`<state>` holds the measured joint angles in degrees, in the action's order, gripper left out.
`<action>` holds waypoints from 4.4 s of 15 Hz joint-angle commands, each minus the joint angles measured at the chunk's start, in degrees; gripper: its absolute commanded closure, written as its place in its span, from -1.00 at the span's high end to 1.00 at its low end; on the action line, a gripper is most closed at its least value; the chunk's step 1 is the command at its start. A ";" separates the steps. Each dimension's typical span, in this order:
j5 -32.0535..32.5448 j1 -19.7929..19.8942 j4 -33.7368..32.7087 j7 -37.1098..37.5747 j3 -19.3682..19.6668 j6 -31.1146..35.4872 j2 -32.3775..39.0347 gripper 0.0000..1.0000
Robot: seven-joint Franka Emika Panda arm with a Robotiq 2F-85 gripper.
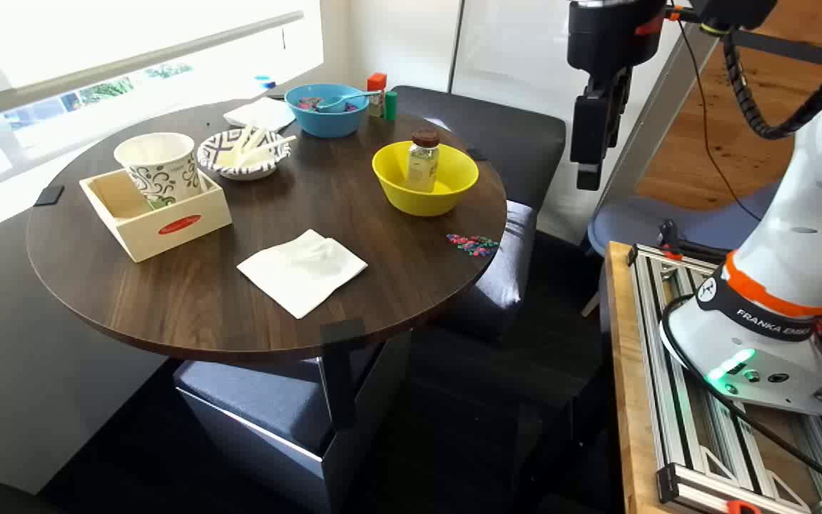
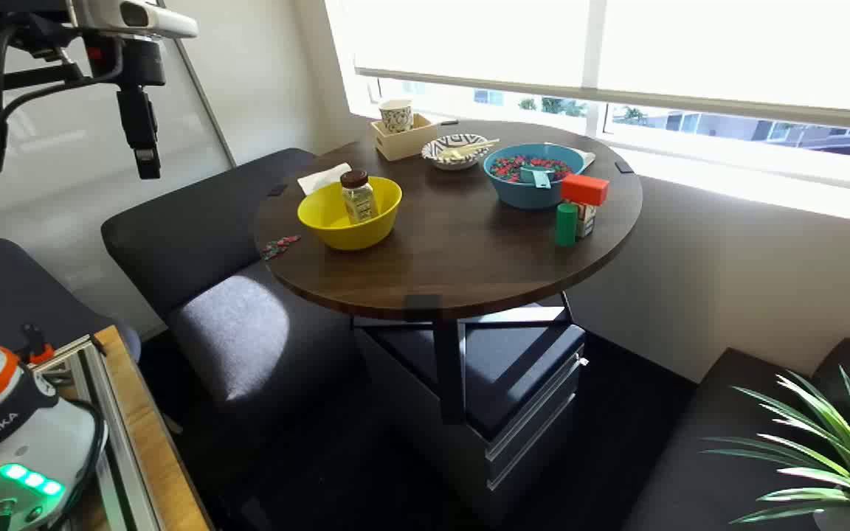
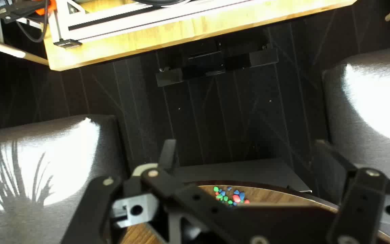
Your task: Pick up the spice bottle with a brown lid and put it in the paper cup
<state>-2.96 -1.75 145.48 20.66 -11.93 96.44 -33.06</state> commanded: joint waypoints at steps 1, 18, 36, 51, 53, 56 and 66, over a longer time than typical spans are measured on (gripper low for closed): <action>0.24 -0.55 -0.12 0.23 0.51 -0.15 0.08 1.00; 8.43 8.38 0.73 -0.84 8.45 32.80 9.85 1.00; 4.23 5.57 -16.37 -8.64 12.67 38.02 35.06 1.00; 3.63 5.47 -18.03 -10.34 13.83 31.94 36.12 0.11; 4.11 5.46 -17.78 -10.05 13.88 31.22 35.56 -0.09; 5.72 5.48 -16.97 -8.99 14.04 30.41 33.91 -0.54; 4.54 2.10 -18.62 -15.40 11.41 35.10 23.30 -0.54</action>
<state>3.16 1.55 126.94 8.24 -0.05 130.22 -7.23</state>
